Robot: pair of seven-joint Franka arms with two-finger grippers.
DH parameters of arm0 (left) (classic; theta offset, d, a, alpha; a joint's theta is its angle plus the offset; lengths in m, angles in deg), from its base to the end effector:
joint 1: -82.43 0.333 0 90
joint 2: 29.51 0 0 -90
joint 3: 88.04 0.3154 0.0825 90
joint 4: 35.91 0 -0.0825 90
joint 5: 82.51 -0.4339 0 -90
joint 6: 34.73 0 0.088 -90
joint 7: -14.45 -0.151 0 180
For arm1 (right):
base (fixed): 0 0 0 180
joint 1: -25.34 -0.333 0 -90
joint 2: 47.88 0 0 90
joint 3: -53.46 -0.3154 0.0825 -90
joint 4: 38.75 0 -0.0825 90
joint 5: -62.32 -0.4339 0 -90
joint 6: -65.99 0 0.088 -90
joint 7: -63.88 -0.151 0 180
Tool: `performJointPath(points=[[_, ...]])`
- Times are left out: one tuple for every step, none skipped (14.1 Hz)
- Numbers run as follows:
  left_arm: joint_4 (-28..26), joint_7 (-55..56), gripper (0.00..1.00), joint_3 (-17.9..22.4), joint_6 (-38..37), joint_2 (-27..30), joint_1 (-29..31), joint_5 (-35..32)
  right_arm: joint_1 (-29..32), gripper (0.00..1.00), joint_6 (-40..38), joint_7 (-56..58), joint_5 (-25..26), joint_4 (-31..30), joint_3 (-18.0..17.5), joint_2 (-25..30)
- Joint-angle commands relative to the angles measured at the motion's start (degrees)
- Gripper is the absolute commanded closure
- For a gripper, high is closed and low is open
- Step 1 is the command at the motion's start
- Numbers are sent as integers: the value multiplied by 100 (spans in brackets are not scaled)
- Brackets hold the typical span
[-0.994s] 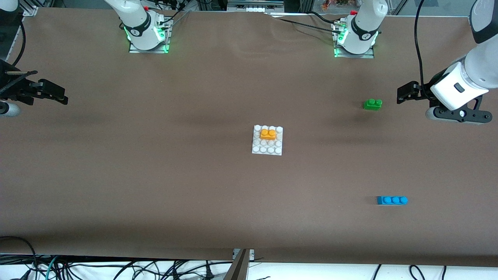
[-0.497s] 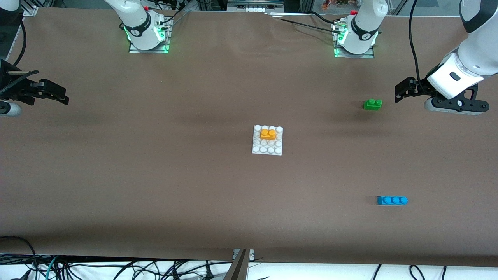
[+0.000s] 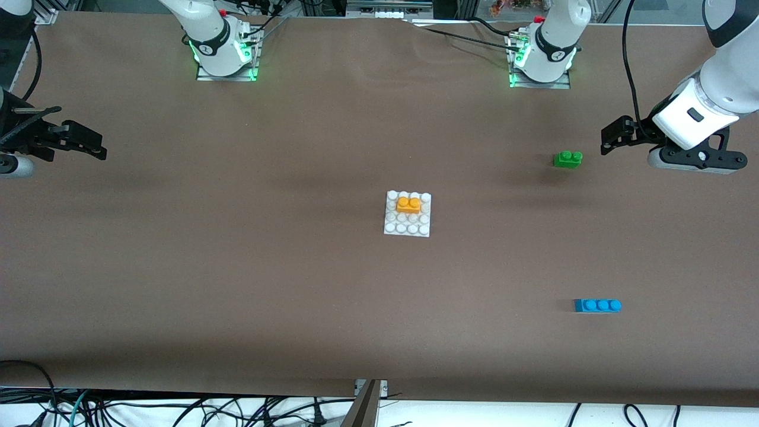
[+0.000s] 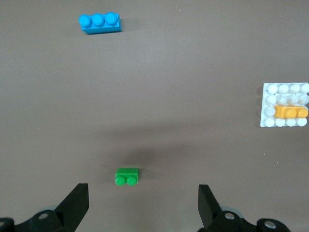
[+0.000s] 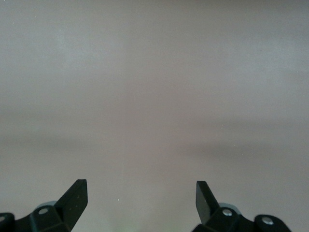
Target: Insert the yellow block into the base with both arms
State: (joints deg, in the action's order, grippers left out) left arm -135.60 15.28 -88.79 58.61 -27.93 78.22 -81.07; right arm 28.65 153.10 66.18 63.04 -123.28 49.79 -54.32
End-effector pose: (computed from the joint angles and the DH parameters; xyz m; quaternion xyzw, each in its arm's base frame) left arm 0.5876 -0.0547 0.5133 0.9985 -0.0347 -0.0422 0.0102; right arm 0.6302 0.0002 0.5559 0.9992 0.0230 -0.0336 0.0021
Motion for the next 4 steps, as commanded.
performJointPath(points=[[459,75,0,23,-264,-281,-72,50,-6,0,-19,-54,7,94,-11,-6],[477,58,0,32,-272,-325,-63,50,-6,0,-19,-63,-2,103,-11,-6],[477,49,0,32,-281,-334,-63,33,2,0,-19,-63,-2,112,-11,-6],[477,49,0,32,-299,-334,-63,32,2,0,-19,-63,-10,112,-11,-6]])
